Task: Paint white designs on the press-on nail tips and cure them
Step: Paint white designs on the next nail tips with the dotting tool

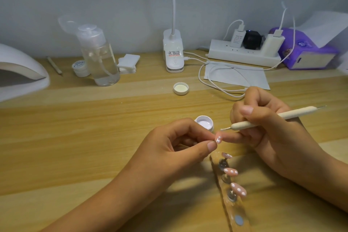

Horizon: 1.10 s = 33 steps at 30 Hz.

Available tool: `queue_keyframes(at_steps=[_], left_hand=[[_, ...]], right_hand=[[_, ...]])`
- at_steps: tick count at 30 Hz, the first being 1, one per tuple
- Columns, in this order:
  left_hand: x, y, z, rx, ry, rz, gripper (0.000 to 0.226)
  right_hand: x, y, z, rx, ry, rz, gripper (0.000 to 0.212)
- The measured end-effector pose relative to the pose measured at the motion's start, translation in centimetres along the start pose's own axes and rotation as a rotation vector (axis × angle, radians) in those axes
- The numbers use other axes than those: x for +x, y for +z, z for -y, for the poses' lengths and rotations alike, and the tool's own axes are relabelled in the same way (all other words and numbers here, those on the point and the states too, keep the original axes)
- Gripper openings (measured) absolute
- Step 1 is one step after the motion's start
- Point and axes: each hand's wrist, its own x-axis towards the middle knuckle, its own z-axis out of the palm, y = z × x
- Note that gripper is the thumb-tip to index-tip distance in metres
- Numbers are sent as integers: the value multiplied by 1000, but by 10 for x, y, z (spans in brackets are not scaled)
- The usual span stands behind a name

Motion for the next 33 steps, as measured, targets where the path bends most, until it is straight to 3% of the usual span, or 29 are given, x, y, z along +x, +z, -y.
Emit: queue_keyframes(at_steps=[5,11,19,25,33], left_hand=[[-1,1,-3,0,8,5,5],[0,-1,-5,-130,8,-58,7],[4,-7,-6,-302,-24,-206,9],[4,-7,-6,-278,-21,-207,8],[4,-5,-4,-278,-9,-204,10]], right_hand=[[4,-4,-2,-58,-111,38,36],[10,-9,-1,-494,-217,-69,13],[6,-3,-9,-863,-276,-1,10],[7,-2,-9,-935,-250,65,15],[7,-2,-9,-911,-207,30,13]])
